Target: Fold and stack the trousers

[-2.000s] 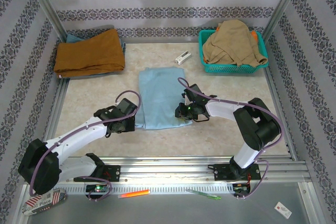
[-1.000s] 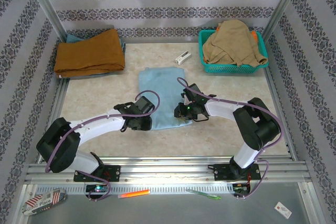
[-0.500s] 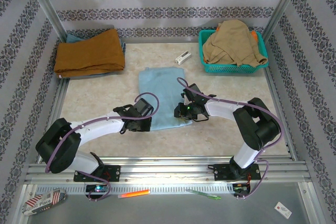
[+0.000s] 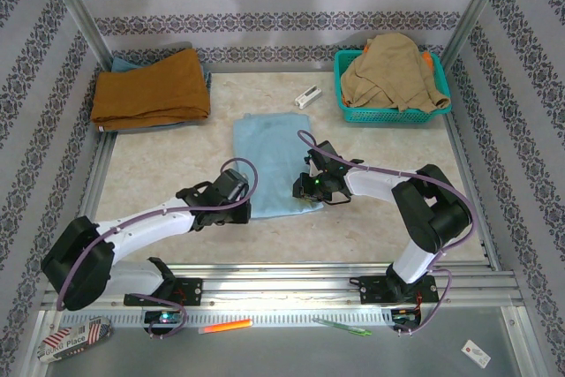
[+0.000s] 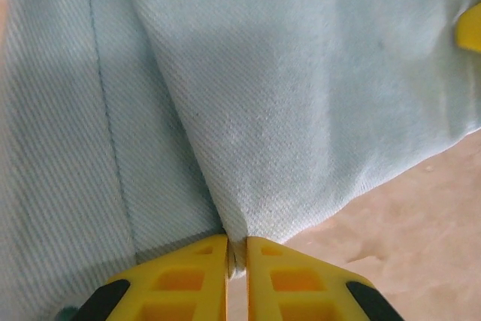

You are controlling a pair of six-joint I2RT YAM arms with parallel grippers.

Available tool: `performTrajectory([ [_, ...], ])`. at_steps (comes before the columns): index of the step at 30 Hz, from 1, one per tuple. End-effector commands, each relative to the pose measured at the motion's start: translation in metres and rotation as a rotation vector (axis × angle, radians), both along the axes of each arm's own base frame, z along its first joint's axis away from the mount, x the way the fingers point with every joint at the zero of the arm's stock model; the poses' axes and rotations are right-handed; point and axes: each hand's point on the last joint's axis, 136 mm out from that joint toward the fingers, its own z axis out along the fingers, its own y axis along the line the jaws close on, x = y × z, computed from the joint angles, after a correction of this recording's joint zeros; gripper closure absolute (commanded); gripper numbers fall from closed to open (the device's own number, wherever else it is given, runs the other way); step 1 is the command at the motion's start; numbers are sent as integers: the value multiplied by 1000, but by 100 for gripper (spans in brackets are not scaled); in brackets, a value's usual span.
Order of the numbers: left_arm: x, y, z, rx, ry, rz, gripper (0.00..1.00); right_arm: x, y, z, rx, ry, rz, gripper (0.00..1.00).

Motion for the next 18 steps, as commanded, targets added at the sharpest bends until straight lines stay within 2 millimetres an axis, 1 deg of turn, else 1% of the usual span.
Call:
performTrajectory([
  [1, -6, -1, -11, -5, 27, -38, 86, -28, -43, -54, -222, 123, -50, 75],
  [3, -8, 1, -15, 4, 32, -35, 86, -28, -43, -54, -222, 124, -50, 75],
  [5, -10, 3, -16, 6, 34, -36, 88, -28, -43, -55, -223, 126, -50, 75],
  [8, -11, 6, -17, 13, 31, -29, 95, -29, -43, -55, -224, 126, -49, 75],
  [9, -11, 7, -17, 14, 28, -29, 100, -28, -42, -55, -224, 125, -47, 75],
  [14, -9, 16, -17, 58, 10, -11, 100, -28, -41, -54, -224, 122, -45, 75],
  [18, -6, 25, -6, 73, -35, 20, 100, -29, -41, -54, -226, 123, -46, 75],
])
